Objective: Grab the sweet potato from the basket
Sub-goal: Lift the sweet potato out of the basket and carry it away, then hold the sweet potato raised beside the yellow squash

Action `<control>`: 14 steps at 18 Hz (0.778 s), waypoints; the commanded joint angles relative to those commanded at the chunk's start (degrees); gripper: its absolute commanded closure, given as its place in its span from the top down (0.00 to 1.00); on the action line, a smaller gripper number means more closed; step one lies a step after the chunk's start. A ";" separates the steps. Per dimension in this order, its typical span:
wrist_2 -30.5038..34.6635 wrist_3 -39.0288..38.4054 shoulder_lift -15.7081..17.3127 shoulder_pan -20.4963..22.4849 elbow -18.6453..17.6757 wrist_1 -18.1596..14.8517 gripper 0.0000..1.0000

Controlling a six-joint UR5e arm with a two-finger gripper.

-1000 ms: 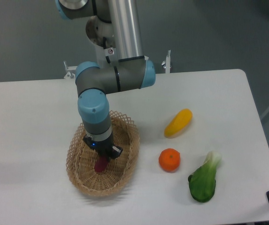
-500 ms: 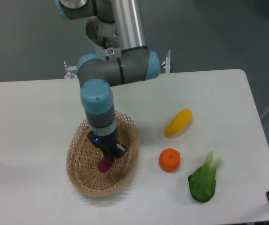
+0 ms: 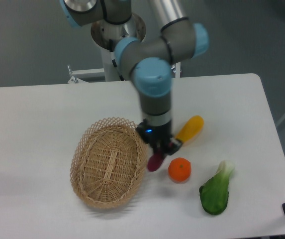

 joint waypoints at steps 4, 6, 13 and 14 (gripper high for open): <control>-0.18 7.82 -0.09 5.36 0.45 -0.71 0.29; -0.53 10.82 -0.09 7.30 0.45 -0.71 0.29; -0.79 12.41 -0.44 9.24 0.54 -0.36 0.29; -0.79 12.41 -0.44 9.24 0.54 -0.36 0.29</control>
